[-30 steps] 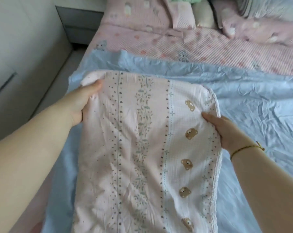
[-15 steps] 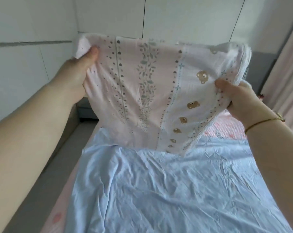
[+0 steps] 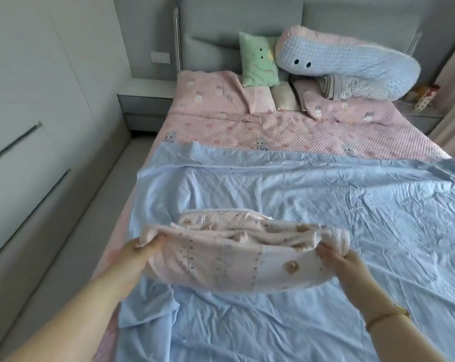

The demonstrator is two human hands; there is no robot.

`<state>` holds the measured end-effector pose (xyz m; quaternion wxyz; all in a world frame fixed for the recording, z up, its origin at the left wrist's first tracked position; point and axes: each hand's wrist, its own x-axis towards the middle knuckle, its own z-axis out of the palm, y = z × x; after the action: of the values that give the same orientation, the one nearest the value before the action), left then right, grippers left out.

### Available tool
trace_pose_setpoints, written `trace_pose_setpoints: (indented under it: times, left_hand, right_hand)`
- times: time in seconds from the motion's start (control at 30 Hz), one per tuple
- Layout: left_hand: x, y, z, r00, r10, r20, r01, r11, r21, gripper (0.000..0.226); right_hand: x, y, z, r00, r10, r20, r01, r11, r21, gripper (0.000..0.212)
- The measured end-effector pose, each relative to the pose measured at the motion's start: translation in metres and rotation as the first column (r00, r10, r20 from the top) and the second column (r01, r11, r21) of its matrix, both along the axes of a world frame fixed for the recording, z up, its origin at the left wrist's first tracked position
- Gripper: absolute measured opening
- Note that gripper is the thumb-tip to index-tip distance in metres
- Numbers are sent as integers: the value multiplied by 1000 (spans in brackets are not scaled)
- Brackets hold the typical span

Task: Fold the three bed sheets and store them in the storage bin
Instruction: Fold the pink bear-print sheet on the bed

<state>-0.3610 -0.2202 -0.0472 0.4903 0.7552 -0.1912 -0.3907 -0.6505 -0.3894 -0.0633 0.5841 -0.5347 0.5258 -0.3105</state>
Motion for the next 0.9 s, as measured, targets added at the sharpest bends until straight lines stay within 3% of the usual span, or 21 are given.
trace_pose_setpoints:
  times: [0.07, 0.13, 0.33, 0.57, 0.77, 0.9]
  left_hand:
    - [-11, 16, -34, 997, -22, -71, 28, 995, 96, 52]
    - [-19, 19, -61, 997, 2, -81, 13, 983, 181, 23]
    - [-17, 1, -110, 999, -33, -20, 37, 971, 235, 11]
    - [14, -79, -143, 980, 30, 196, -70, 978, 199, 32]
    - [63, -166, -174, 923, 139, 360, -153, 988, 10, 37]
    - [89, -198, -206, 879, 174, 443, -198, 980, 7, 46]
  right_hand:
    - [-12, 27, -36, 995, -54, -88, 63, 993, 103, 20]
    - [-22, 40, -67, 976, -109, -190, 142, 975, 170, 7]
    - [-20, 37, -112, 948, -161, -275, 234, 936, 262, 11]
    - [21, -27, -144, 938, -222, -267, 276, 944, 183, 40]
    - [76, -118, -182, 909, -310, -277, 335, 941, 48, 33]
    - [105, -157, -209, 911, -312, -271, 334, 942, 38, 32]
